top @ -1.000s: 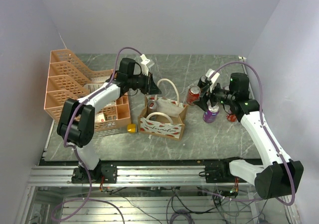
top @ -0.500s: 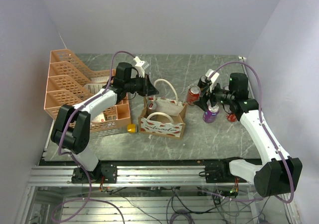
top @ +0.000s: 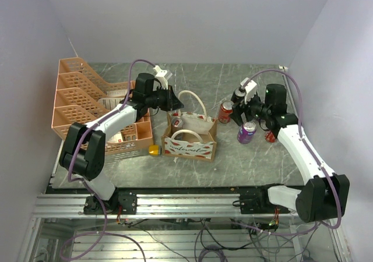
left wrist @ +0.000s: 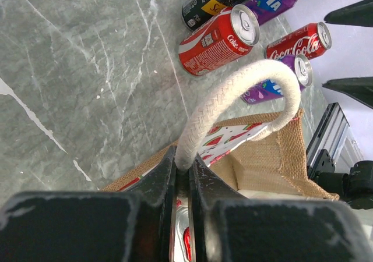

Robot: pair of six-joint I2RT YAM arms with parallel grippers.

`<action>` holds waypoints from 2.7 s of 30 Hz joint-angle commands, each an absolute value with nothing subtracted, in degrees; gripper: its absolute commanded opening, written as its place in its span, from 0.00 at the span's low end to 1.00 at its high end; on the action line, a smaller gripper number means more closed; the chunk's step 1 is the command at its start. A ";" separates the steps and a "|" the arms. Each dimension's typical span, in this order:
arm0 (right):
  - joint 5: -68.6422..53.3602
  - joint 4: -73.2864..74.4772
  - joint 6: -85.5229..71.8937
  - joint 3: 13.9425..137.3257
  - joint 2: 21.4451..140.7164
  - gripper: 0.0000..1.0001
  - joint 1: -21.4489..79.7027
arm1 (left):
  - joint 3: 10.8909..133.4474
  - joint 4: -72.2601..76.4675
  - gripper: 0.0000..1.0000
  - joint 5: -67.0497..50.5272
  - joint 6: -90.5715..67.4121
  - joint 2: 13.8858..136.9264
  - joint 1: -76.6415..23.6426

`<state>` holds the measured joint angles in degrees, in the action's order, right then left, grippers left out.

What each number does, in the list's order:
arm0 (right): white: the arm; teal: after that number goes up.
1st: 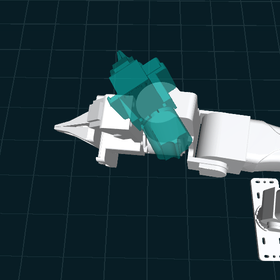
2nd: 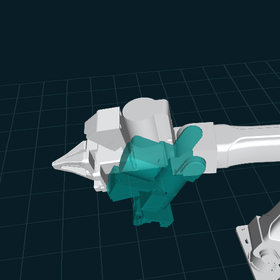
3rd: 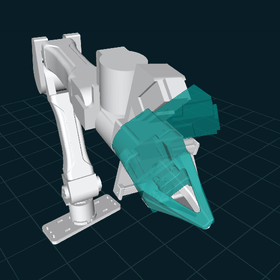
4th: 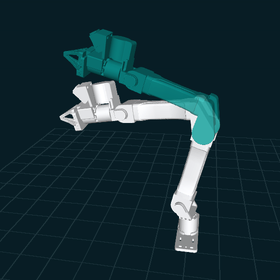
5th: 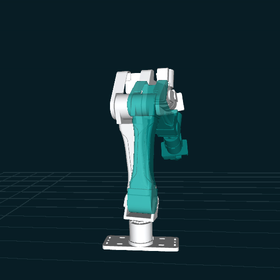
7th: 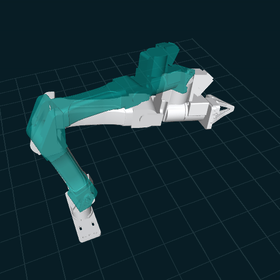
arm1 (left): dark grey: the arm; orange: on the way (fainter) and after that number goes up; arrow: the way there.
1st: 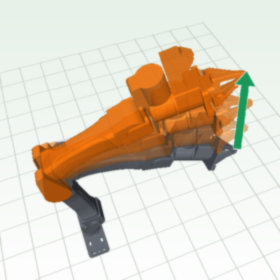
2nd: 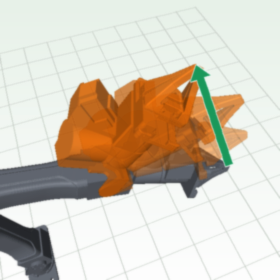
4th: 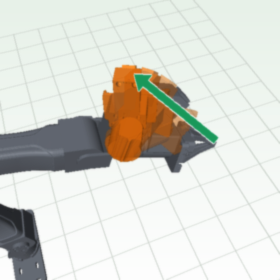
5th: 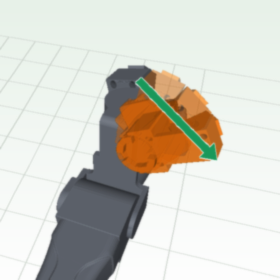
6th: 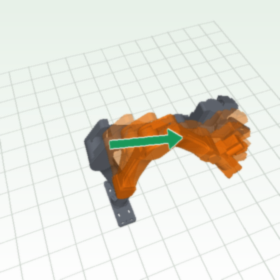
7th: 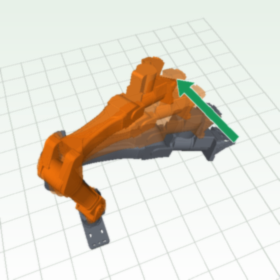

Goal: Place the beverage into the canvas bag

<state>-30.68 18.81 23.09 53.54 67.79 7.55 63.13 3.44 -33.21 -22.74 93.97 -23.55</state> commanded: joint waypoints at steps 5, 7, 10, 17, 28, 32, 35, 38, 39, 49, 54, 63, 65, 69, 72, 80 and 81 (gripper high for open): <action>-22.48 13.91 19.44 53.22 72.79 0.80 7.20 | 63.14 4.64 0.31 -36.03 -21.45 94.13 -23.29; -21.62 13.16 18.72 53.05 73.81 0.80 7.28 | 63.95 4.20 0.36 -37.78 -21.21 94.38 -23.30; -20.20 11.64 17.81 52.84 75.13 0.80 7.74 | 64.65 3.82 0.41 -38.81 -20.69 94.04 -23.29; -12.42 10.35 17.51 54.15 80.18 0.80 13.32 | 64.78 3.77 0.52 -40.04 -18.90 92.87 -23.29; -2.98 10.54 16.44 56.38 85.85 0.79 17.40 | 65.38 2.44 0.56 -40.10 -17.86 92.23 -23.29; -3.26 10.27 16.39 56.58 86.44 0.79 17.32 | 65.52 2.32 0.56 -39.86 -17.68 92.11 -23.29; -3.70 10.64 16.46 56.98 87.41 0.79 17.36 | 65.57 2.19 0.56 -39.88 -17.39 92.20 -23.29; -4.33 10.94 16.43 59.28 88.40 0.79 17.34 | 65.52 1.60 0.56 -39.03 -16.54 91.96 -23.29; -4.45 10.79 16.43 59.51 88.56 0.79 17.33 | 65.60 1.41 0.56 -38.83 -16.35 91.94 -23.29; -5.96 11.32 16.65 62.27 91.72 0.79 17.38 | 67.14 -0.83 0.59 -39.11 -14.97 92.45 -23.37; -7.50 11.88 16.70 63.81 93.49 0.79 17.32 | 66.89 -0.61 0.60 -38.89 -14.78 92.10 -23.33; -11.07 13.54 16.81 64.76 94.55 0.75 17.61 | 66.78 -0.43 0.62 -38.58 -14.94 91.62 -23.35; -11.40 14.23 17.35 65.35 95.01 0.74 17.58 | 66.81 -0.44 0.63 -38.58 -15.05 91.66 -23.39; -10.04 15.17 18.20 66.82 95.92 0.75 17.60 | 66.56 -0.26 0.63 -38.18 -14.72 91.28 -23.34; -9.12 16.05 18.27 68.16 97.04 0.77 17.59 | 66.53 -0.42 0.63 -37.97 -14.38 91.16 -23.35; -9.49 17.09 18.37 69.23 98.96 0.77 17.58 | 66.87 -0.58 0.64 -38.14 -14.46 91.66 -23.38; -9.74 17.09 18.37 69.21 99.17 0.76 17.58 | 66.88 -0.50 0.64 -38.14 -14.42 91.73 -23.40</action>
